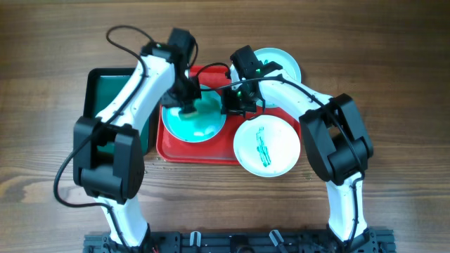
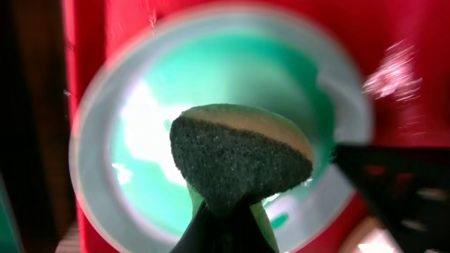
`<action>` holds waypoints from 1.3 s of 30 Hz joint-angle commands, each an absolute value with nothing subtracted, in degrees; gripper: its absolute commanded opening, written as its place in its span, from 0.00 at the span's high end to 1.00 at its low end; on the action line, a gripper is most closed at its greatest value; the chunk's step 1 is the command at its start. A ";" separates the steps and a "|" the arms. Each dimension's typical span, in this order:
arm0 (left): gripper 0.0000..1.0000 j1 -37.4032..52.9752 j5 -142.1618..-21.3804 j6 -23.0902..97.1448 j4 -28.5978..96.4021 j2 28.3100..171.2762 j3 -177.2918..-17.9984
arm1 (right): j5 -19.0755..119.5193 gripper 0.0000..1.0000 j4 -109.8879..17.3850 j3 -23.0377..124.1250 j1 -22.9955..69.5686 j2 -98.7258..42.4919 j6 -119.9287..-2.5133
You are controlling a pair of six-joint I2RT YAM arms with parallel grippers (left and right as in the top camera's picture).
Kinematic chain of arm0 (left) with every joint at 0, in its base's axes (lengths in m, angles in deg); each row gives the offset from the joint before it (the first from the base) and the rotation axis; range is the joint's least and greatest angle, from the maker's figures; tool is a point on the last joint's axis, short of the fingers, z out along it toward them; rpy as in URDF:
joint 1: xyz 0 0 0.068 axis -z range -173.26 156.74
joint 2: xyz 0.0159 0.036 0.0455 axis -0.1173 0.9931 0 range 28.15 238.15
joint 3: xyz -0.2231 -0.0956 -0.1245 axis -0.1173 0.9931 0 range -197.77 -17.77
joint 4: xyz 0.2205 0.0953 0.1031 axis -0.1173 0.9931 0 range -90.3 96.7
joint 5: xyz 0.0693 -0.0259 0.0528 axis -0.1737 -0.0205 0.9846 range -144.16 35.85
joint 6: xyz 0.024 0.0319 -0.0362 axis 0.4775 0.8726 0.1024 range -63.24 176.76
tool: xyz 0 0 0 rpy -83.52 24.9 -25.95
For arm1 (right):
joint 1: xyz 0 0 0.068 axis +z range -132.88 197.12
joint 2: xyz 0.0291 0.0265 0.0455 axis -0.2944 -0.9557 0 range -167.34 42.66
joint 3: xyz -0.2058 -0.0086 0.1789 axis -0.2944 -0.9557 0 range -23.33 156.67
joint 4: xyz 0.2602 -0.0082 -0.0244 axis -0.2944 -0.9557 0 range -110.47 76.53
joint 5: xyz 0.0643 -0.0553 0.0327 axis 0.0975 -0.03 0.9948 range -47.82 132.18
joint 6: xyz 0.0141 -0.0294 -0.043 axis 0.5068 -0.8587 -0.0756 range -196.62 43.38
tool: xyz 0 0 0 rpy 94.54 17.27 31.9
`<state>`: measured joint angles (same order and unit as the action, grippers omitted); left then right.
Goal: Clean dirty plates on tray and stack at the side
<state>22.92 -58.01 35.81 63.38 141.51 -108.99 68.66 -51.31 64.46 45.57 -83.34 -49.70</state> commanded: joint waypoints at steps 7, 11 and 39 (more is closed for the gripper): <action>0.96 11.75 -60.55 35.29 64.75 141.18 -116.51 | 46.08 0.96 -59.22 64.08 45.61 -68.69 -51.08; 0.96 11.23 -60.48 35.29 64.14 141.18 -116.35 | 26.21 0.96 -60.71 64.08 48.87 -62.66 -51.17; 0.96 11.38 -60.53 35.27 63.81 141.31 -116.33 | -44.89 0.96 -61.28 64.08 76.48 -60.26 -54.12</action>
<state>11.38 -59.67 35.81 63.97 141.51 -115.55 -41.78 -61.63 64.11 76.28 -61.74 -54.01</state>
